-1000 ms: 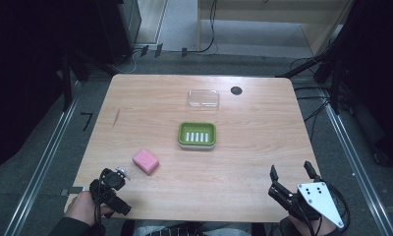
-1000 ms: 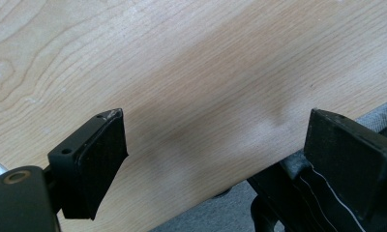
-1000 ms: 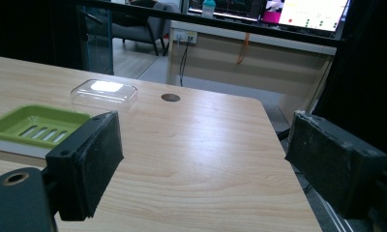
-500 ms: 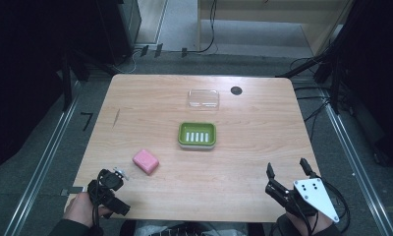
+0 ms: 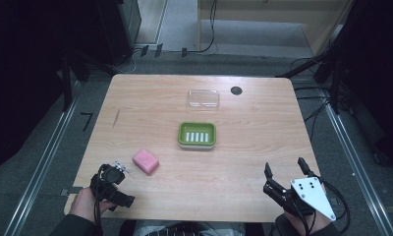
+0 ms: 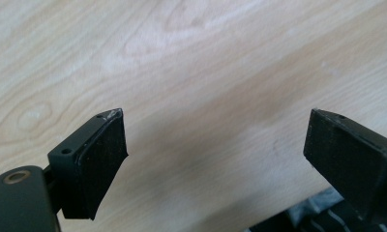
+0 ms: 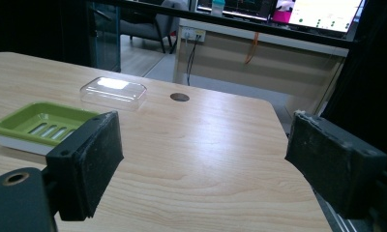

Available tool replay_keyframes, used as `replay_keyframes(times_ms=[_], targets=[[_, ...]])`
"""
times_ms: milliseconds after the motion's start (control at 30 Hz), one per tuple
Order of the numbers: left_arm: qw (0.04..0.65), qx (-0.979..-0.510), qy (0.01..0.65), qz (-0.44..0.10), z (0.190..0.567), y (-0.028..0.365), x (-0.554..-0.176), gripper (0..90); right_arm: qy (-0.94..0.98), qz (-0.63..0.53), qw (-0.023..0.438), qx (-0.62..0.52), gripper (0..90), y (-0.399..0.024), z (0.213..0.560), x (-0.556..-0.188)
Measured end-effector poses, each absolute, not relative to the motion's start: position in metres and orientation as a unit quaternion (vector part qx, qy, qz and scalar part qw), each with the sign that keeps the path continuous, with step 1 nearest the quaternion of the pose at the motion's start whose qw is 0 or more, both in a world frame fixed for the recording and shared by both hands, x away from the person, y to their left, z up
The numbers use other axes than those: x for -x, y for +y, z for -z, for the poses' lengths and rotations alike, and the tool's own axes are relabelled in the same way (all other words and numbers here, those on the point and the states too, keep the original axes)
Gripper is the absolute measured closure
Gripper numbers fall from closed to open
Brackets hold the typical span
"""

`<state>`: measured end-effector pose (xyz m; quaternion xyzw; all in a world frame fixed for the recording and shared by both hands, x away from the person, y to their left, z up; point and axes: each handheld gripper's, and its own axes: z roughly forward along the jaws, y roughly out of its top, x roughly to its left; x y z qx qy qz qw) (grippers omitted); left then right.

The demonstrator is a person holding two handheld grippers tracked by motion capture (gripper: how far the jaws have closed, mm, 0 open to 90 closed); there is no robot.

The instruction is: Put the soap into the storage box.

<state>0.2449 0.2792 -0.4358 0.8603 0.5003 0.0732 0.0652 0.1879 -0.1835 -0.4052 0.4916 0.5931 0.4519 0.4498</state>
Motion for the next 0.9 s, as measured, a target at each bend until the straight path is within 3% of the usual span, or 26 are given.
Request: replay_keyframes(times_ms=[900], targets=[[0.109,-0.852,0.501,-0.104,0.427,0.262,-0.284,2.9,0.594,-0.456,0.448,-0.489,12.7,-0.183,0.405,-0.190]])
